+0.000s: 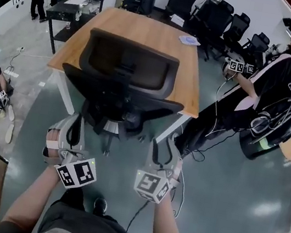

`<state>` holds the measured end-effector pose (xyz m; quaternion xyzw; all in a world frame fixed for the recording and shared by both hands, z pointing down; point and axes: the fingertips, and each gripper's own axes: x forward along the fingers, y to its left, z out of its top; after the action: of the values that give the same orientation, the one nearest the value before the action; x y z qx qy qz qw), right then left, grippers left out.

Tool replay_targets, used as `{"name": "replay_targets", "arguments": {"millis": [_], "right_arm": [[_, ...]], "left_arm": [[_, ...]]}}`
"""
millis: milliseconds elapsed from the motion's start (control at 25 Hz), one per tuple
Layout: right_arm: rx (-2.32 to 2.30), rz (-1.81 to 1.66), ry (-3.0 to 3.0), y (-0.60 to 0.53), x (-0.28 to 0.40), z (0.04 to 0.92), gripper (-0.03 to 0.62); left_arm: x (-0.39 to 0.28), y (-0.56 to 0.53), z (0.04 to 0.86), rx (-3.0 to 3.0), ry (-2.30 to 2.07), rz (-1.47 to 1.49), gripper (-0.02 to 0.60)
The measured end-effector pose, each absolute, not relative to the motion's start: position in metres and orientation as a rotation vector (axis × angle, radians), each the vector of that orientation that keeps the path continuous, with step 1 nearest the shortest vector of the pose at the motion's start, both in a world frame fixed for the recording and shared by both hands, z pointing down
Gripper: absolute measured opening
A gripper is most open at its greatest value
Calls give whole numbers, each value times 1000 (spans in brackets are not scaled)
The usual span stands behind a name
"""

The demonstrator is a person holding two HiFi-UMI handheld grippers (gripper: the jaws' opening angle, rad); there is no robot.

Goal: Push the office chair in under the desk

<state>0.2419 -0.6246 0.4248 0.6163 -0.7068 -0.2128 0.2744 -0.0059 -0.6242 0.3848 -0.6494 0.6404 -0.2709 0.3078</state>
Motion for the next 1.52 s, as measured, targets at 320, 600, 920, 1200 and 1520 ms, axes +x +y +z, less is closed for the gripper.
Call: {"name": "replay_targets", "arguments": {"millis": [320,600,920,1200,1520], "right_arm": [[1733,-593,-1971,-601,239,392,17],[1791,-579,-2058,-578,230,378,-8],[1724,-548,-2086,-522,183,394,-8],[1693,-501,-2112,-443,128,394,-8],[1735,-520,-2121,-360,100,383,-9]], "left_arm": [[2,-598,374,-1772,1765,-675,18],[7,-573,372,-1806,1722,-607,18],[-23,-516,391,-1901,1733,-587,18],[-71,-441,392,-1944,1757,-557,18],[-86,-364,385,-2041,1722,-460,18]]}}
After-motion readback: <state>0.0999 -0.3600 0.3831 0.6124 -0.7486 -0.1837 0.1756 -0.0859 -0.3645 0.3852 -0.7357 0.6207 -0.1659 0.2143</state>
